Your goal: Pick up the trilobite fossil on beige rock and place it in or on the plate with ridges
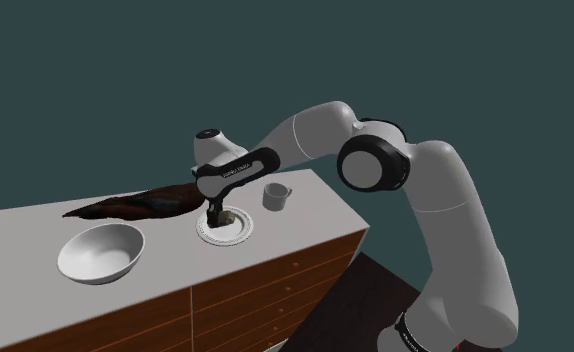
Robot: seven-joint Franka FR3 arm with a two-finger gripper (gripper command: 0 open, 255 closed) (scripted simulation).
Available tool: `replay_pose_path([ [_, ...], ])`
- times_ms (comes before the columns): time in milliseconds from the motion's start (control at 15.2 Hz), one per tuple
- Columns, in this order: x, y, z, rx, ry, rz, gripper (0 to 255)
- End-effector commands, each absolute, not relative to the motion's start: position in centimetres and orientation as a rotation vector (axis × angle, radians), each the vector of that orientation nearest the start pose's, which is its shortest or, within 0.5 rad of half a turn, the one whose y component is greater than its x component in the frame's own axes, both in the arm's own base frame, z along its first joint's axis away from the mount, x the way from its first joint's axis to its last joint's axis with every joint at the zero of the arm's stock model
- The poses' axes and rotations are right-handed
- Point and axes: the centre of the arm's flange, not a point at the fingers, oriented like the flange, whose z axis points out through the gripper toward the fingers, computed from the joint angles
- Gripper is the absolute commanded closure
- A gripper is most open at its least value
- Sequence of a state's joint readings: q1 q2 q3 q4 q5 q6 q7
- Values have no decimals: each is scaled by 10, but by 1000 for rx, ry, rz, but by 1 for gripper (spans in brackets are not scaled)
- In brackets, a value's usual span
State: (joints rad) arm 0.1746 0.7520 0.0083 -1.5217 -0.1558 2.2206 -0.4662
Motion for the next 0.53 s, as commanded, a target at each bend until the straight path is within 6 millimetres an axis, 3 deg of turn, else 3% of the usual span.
replay_pose_path([
  [0,693,122,206,-3022,-1181,122,255],
  [66,693,121,206,-3022,-1181,122,0],
  [396,693,122,206,-3022,-1181,122,0],
  [462,694,123,219,-3022,-1181,122,0],
])
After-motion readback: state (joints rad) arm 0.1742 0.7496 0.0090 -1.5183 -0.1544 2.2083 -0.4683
